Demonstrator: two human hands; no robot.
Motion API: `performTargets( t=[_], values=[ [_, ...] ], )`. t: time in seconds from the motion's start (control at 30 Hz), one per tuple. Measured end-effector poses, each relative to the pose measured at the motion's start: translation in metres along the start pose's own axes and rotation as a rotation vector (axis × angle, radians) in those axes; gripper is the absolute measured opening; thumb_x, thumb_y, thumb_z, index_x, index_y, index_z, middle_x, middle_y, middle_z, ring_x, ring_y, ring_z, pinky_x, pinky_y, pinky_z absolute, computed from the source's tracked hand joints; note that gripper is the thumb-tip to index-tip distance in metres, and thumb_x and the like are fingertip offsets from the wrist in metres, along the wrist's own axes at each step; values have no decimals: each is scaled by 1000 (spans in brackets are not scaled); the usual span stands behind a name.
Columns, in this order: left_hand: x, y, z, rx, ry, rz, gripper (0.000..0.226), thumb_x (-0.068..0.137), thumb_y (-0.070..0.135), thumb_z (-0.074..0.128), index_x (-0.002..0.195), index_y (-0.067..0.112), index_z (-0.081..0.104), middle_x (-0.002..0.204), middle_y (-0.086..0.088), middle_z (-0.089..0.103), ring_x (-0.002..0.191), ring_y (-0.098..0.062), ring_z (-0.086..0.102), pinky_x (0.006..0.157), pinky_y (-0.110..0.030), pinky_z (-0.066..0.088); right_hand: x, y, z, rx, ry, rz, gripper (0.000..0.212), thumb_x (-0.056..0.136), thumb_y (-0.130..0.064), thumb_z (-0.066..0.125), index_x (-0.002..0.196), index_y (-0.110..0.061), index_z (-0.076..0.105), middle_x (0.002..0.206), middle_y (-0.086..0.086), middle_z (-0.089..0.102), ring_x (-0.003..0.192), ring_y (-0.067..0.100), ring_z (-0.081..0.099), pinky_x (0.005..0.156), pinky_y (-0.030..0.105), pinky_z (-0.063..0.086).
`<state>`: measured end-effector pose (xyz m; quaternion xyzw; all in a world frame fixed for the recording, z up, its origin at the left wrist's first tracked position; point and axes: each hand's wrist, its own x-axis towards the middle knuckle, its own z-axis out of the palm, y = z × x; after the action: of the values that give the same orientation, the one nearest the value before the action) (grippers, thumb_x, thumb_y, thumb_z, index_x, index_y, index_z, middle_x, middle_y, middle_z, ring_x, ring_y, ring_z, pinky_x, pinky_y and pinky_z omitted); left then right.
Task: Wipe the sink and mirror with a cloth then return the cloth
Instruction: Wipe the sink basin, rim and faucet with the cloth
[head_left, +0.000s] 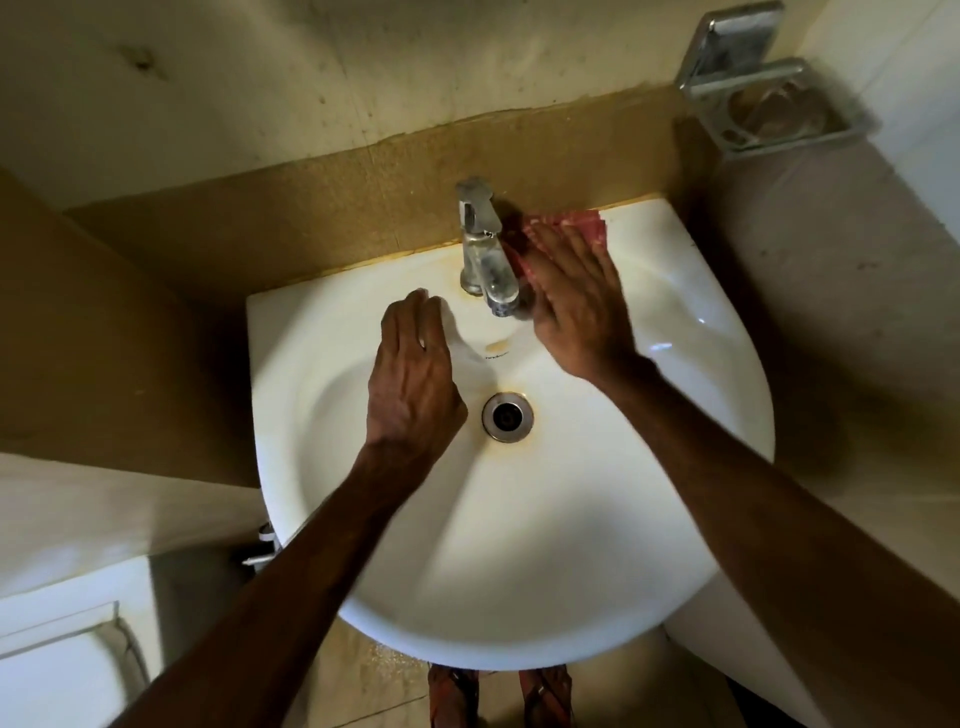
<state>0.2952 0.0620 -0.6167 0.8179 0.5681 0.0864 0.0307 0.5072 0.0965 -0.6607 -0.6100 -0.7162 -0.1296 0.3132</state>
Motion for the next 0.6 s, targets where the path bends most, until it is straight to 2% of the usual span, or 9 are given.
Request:
performTargets(
  t=[0.07, 0.17, 0.27, 0.33, 0.37, 0.47, 0.5, 0.6],
  values=[
    [0, -3, -1, -7, -3, 15, 76, 66, -2, 47, 142, -3, 41, 144, -20, 45, 132, -36, 44, 117, -40, 34, 2, 24, -13, -21, -63, -36, 46, 107, -25, 43, 151, -20, 55, 158, 2, 52, 149, 25, 46, 123, 50, 33],
    [-1, -7, -2, -80, 26, 12, 72, 67, -6, 50, 139, 2, 47, 142, -17, 50, 128, -32, 48, 113, -38, 41, 2, 50, -29, -17, -105, 51, 50, 106, -29, 38, 153, -23, 51, 159, -1, 51, 149, 24, 44, 122, 51, 32],
    [-1, -9, -3, -111, 14, 9, 72, 66, -6, 51, 138, 6, 49, 144, -12, 51, 128, -29, 49, 109, -34, 45, -5, 61, -33, -92, -60, 265, 50, 108, -38, 37, 154, -24, 48, 157, 4, 52, 147, 31, 44, 119, 59, 34],
    [0, -11, -4, -139, 9, 4, 72, 67, -5, 53, 138, 8, 51, 146, -9, 50, 130, -27, 48, 106, -33, 47, -2, 43, -25, -149, -52, 415, 54, 101, -36, 42, 154, -26, 49, 158, 3, 50, 148, 32, 42, 121, 58, 29],
    [0, -12, -4, -147, 6, 1, 73, 67, -5, 54, 138, 9, 51, 147, -8, 50, 131, -27, 48, 105, -33, 49, 0, 27, -19, -146, -40, 416, 54, 98, -32, 45, 151, -27, 52, 157, 1, 51, 147, 31, 42, 121, 58, 29],
    [0, -13, -8, -163, -24, -5, 75, 68, -3, 61, 141, 11, 50, 149, -6, 49, 134, -26, 47, 101, -33, 49, 1, -13, -5, -6, -27, 183, 46, 97, -16, 53, 142, -17, 62, 148, 3, 60, 140, 31, 51, 111, 60, 38],
    [0, -14, -10, -172, -40, -9, 77, 68, -2, 63, 143, 12, 49, 151, -5, 47, 136, -25, 45, 101, -33, 50, -4, -24, -3, 23, -54, 161, 47, 95, -13, 55, 142, -13, 61, 148, 6, 60, 141, 33, 51, 111, 61, 38],
    [2, -18, -16, -195, -90, -7, 83, 66, -5, 65, 144, 16, 48, 153, -1, 45, 136, -23, 43, 96, -35, 52, -24, -53, -5, 75, -79, 270, 53, 95, -10, 53, 148, -8, 54, 157, 10, 52, 150, 35, 42, 121, 64, 27]
  ],
)
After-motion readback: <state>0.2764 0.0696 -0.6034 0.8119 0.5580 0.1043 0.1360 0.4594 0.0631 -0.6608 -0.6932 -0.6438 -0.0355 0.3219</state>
